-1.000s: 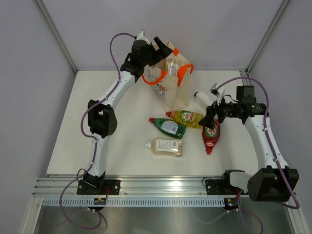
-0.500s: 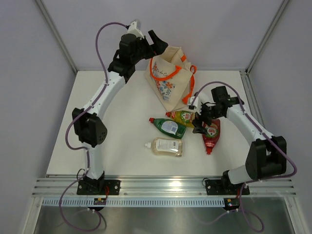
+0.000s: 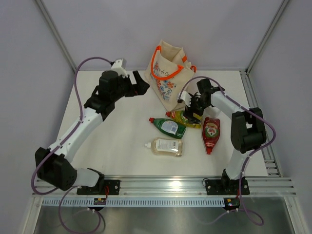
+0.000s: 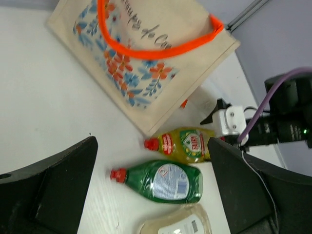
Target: Place the personal care products into the canvas bag
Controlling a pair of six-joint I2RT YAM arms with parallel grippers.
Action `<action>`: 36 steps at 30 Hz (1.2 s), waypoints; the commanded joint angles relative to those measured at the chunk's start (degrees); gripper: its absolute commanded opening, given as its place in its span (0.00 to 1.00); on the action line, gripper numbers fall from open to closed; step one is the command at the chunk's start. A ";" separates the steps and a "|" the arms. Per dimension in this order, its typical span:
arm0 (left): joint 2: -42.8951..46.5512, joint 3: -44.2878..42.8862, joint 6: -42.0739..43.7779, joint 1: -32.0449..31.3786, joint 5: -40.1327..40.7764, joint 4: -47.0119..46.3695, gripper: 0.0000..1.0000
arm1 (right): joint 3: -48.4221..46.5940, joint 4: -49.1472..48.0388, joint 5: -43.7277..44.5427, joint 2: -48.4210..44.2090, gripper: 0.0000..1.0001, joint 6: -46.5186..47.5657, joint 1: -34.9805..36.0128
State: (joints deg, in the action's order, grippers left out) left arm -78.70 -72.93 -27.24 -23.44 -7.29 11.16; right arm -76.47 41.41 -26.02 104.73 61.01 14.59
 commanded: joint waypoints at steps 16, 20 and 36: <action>27.80 25.81 -5.89 0.33 9.31 1.41 0.99 | -5.71 5.00 14.41 12.43 0.99 -4.49 11.77; 27.90 25.91 -6.06 0.33 9.40 1.41 0.99 | -7.55 5.61 19.51 14.98 1.00 -9.15 13.53; 29.91 27.48 -6.94 0.33 9.13 2.55 0.99 | -14.24 11.33 16.18 19.73 0.85 -15.22 15.56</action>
State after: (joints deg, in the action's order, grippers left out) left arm -50.61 -45.84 -33.54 -23.29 -0.12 15.27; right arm -91.33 50.74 -6.74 122.15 48.14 28.60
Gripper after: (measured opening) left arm 0.984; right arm 0.904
